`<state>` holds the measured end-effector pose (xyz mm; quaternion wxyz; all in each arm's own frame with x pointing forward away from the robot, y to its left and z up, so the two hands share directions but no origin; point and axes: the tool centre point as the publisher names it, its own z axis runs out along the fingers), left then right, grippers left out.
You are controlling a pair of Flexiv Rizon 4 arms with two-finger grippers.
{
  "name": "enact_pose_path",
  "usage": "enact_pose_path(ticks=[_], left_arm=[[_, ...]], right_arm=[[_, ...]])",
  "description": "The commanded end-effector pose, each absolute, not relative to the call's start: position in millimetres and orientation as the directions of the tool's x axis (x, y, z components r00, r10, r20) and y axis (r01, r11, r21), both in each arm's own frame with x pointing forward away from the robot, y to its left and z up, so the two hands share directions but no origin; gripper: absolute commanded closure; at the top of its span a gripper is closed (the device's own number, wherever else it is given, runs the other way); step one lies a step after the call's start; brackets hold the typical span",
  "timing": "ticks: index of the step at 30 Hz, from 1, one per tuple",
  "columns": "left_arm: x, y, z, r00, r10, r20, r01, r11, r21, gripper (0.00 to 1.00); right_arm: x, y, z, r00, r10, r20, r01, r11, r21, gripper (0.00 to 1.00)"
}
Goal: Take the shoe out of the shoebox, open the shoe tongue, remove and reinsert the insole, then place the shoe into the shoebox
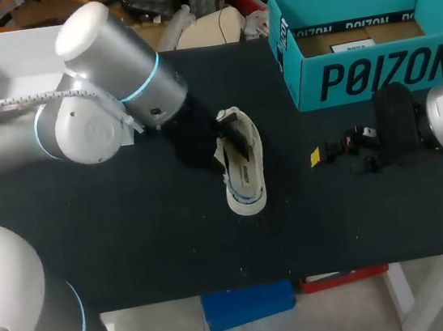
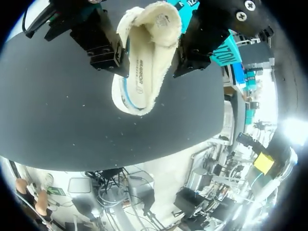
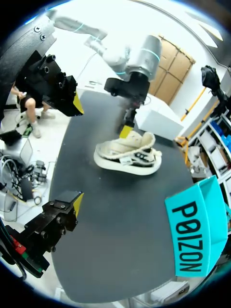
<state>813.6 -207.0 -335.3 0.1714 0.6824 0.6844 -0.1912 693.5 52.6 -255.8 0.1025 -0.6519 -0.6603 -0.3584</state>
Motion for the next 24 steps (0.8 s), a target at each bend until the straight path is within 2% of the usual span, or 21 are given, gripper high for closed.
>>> enact_pose_path(ticks=[1, 24], left_arm=[[813.0, -209.7, -336.9, 0.030, 0.944, -0.328, 0.999, -0.036, -0.013, 1.00], [802.6, -215.7, -404.3, 0.011, 0.980, -0.198, 0.995, -0.030, -0.094, 1.00]], right_arm=[[693.8, 52.7, -255.4, -0.128, 0.788, 0.602, 0.935, -0.107, 0.339, 0.00], [693.8, 52.7, -255.4, -0.128, 0.788, 0.602, 0.935, -0.107, 0.339, 0.00]])
